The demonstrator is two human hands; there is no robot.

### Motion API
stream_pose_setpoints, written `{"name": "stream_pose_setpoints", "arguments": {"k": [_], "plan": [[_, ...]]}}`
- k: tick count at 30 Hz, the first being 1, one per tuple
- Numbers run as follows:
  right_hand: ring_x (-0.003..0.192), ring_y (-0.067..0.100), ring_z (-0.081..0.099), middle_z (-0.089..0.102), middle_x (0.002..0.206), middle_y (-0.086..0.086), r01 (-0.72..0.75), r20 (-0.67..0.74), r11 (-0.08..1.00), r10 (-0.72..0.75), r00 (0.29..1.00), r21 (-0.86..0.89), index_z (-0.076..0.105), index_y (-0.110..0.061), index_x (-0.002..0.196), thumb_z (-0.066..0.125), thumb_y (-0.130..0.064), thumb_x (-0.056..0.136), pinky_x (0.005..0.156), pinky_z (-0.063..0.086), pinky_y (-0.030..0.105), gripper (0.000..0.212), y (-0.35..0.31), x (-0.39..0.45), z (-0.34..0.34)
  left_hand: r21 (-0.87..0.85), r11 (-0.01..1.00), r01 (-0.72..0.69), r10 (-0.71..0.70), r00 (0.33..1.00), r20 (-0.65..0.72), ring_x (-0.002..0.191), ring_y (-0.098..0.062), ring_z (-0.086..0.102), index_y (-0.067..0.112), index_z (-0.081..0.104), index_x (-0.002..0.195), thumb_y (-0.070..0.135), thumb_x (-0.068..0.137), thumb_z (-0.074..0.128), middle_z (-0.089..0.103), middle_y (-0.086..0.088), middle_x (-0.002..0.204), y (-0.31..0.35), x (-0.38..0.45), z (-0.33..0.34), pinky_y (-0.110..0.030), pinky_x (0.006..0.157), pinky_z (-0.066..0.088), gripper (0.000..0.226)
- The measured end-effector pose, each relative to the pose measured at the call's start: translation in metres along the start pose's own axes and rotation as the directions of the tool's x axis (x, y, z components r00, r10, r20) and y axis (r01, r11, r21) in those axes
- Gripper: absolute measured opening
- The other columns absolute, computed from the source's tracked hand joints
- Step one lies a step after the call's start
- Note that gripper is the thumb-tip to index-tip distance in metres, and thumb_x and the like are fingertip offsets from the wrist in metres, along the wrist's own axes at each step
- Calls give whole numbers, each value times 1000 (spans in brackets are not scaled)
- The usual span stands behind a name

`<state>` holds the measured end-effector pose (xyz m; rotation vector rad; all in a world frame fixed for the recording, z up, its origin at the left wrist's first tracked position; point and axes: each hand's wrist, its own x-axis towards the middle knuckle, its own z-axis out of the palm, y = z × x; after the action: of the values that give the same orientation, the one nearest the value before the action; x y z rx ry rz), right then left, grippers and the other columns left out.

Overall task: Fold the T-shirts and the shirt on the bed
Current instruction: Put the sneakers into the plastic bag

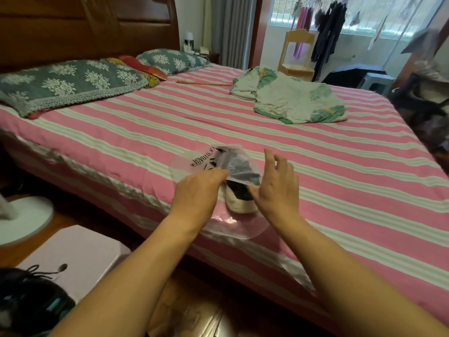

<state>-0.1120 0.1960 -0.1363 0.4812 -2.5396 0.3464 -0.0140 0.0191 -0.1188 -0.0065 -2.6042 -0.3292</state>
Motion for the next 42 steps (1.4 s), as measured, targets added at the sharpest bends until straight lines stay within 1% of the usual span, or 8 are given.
{"name": "stream_pose_setpoints", "arguments": {"k": [5, 8, 14, 18, 25, 30, 37, 42], "plan": [[109, 34, 48, 50, 128, 12, 67, 19, 995, -68, 997, 68, 40, -14, 147, 76, -31, 81, 88, 45, 44, 77, -13, -11, -1, 51, 997, 62, -69, 988, 136, 132, -23, 51, 33, 28, 158, 54, 102, 45, 42, 1, 156, 5, -18, -14, -45, 89, 54, 62], [121, 39, 42, 48, 134, 17, 362, -164, 918, -337, 927, 161, 56, -9, 134, 75, 2, 67, 100, 38, 49, 70, -38, -62, -3, 81, 942, 326, -336, 909, 246, 119, -26, 57, 27, 51, 137, 57, 104, 33, 55, -1, 136, -29, -51, -54, -43, 87, 52, 48], [108, 36, 50, 52, 120, 15, 435, 21, 751, -511, 859, 496, 60, -5, 121, 68, 5, 65, 89, 50, 47, 57, -119, -97, -6, 695, 551, 461, -830, 224, 510, 96, -25, 66, 14, 67, 118, 39, 92, 65, 69, -5, 111, -126, -181, -117, -35, 85, 56, 37], [109, 31, 49, 51, 120, 9, 419, 165, 722, -586, 793, 551, 60, -7, 123, 62, 0, 75, 91, 50, 46, 48, -154, -117, 3, 663, 514, 545, -805, 38, 592, 103, -21, 68, 13, 68, 121, 43, 90, 71, 72, -5, 117, -147, -242, -88, -31, 92, 54, 43], [114, 26, 44, 47, 128, 5, 323, 373, 753, -591, 715, 574, 55, -15, 131, 53, -9, 93, 92, 45, 33, 39, -157, -142, 6, 415, 365, 833, -930, 309, 199, 130, -40, 52, 13, 32, 146, 29, 98, 61, 36, -17, 149, -161, -239, -57, -49, 101, 46, 60], [112, 25, 46, 48, 126, 2, 263, 452, 765, -580, 678, 588, 56, -17, 130, 49, -14, 95, 93, 46, 35, 35, -149, -148, -1, 239, 342, 909, -940, 331, 85, 127, -43, 54, 14, 18, 148, 34, 94, 68, 41, -21, 146, -175, -242, -50, -52, 98, 49, 77], [114, 24, 49, 47, 126, 1, 244, 493, 769, -583, 646, 591, 57, -18, 130, 51, -15, 94, 94, 47, 36, 36, -140, -153, 4, 379, 530, 759, -848, 475, 236, 127, -39, 54, 23, 31, 152, 41, 96, 64, 29, -10, 152, -203, -231, -31, -52, 101, 48, 68], [112, 24, 54, 48, 123, 0, 215, 507, 769, -576, 640, 602, 58, -20, 127, 53, -14, 92, 94, 48, 36, 36, -134, -154, 10, 329, 526, 784, -838, 413, 356, 128, -37, 54, 14, 52, 137, 29, 99, 61, 56, -14, 138, -200, -219, -9, -46, 106, 42, 41]]}}
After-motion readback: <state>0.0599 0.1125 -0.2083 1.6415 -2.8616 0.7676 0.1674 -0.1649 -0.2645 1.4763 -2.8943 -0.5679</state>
